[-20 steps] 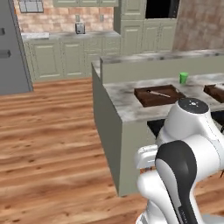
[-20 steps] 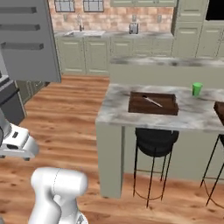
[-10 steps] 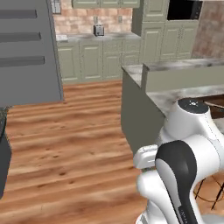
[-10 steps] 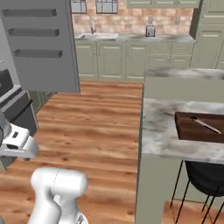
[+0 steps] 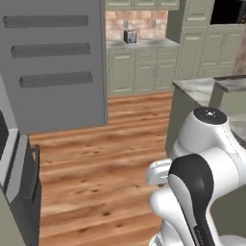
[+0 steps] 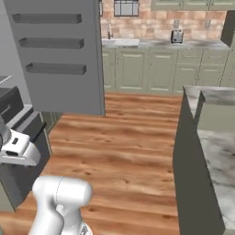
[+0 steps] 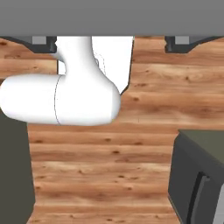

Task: Gather the tomato and lemon from the fridge and place them on a tray on the dining counter. Then gather the steaks from the fridge and place them on the other tray.

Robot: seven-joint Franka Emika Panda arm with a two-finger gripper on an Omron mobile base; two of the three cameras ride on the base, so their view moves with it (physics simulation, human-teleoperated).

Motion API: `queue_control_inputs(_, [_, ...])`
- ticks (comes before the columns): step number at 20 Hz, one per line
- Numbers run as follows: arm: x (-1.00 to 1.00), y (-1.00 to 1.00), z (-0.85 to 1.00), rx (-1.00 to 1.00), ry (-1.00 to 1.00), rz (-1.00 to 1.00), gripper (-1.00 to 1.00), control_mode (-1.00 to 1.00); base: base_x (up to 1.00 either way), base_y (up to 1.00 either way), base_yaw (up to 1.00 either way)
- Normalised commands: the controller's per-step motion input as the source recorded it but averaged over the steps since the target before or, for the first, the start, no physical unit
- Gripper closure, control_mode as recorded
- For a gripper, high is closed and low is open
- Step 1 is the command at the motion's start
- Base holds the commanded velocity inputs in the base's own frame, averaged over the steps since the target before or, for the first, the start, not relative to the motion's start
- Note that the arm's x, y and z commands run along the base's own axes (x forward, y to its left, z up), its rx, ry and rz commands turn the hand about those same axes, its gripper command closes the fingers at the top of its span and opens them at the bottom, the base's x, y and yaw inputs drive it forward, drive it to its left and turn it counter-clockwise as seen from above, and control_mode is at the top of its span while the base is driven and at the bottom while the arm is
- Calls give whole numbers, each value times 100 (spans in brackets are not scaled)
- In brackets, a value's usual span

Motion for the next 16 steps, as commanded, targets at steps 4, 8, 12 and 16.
queue_control_inputs(4, [0, 0, 0, 0, 0, 0, -100, 100, 86, 25, 15])
queue_control_inputs(8, [0, 0, 0, 0, 0, 0, -100, 100, 81, 14, 35])
queue_control_inputs(12, [0, 0, 0, 0, 0, 0, -100, 100, 70, 20, 43])
queue_control_inputs(16, [0, 0, 0, 0, 0, 0, -100, 100, 53, 15, 47])
